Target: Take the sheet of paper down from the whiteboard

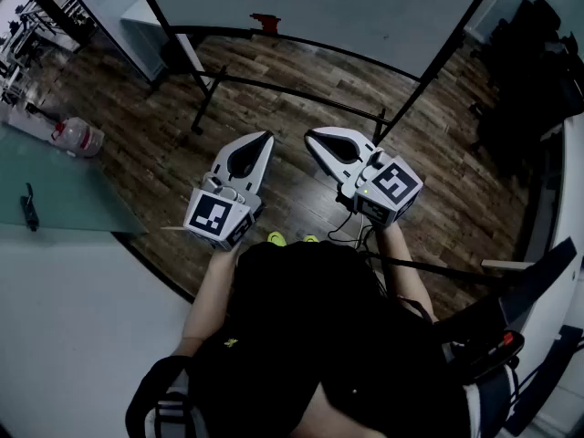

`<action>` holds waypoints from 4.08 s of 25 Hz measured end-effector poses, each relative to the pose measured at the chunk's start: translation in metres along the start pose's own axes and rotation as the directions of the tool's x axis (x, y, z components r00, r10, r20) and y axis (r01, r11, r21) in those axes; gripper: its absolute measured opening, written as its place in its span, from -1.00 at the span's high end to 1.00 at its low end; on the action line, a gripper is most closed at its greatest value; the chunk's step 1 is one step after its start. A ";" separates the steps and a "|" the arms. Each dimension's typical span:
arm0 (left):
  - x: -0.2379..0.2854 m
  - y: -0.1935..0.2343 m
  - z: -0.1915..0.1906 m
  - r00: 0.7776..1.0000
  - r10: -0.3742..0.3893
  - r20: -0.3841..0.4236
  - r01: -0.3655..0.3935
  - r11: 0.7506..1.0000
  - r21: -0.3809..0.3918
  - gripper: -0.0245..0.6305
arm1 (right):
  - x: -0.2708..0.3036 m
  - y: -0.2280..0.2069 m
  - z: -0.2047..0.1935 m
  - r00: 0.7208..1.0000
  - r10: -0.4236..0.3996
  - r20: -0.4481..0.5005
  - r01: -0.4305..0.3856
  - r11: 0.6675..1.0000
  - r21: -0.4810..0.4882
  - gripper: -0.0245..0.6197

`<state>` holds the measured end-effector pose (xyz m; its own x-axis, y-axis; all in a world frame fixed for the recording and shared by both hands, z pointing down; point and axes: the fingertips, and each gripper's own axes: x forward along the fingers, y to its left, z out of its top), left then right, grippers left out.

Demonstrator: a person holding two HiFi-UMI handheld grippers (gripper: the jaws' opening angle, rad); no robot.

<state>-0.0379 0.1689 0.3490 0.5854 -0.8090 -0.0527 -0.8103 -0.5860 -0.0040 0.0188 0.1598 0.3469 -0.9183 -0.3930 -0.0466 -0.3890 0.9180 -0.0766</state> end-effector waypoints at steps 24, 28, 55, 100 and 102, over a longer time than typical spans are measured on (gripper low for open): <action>0.029 -0.020 -0.009 0.999 0.051 -0.007 -0.051 0.999 -0.017 0.90 | -0.024 -0.023 -0.001 0.998 0.052 -0.020 -0.052 0.998 0.020 0.92; 0.035 -0.026 -0.010 0.998 0.062 -0.006 -0.063 0.998 -0.009 0.90 | -0.029 -0.028 -0.002 0.998 0.061 -0.029 -0.061 0.998 0.012 0.92; 0.106 0.034 -0.008 1.000 0.018 0.010 -0.018 1.000 0.008 0.90 | 0.021 -0.108 -0.010 0.998 0.003 -0.068 -0.001 1.000 0.028 0.92; 0.245 0.263 0.004 0.995 -0.091 0.042 0.090 0.995 0.034 0.90 | 0.217 -0.282 0.029 0.989 -0.135 -0.055 0.136 0.991 0.007 0.92; 0.250 0.264 0.006 0.995 -0.093 0.046 0.091 0.995 0.042 0.90 | 0.218 -0.287 0.033 0.988 -0.144 -0.056 0.145 0.989 0.009 0.92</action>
<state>-0.1056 -0.1876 0.3284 0.6566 -0.7478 -0.0980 -0.7538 -0.6552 -0.0507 -0.0674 -0.1914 0.3261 -0.8552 -0.5179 0.0206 -0.5175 0.8508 -0.0918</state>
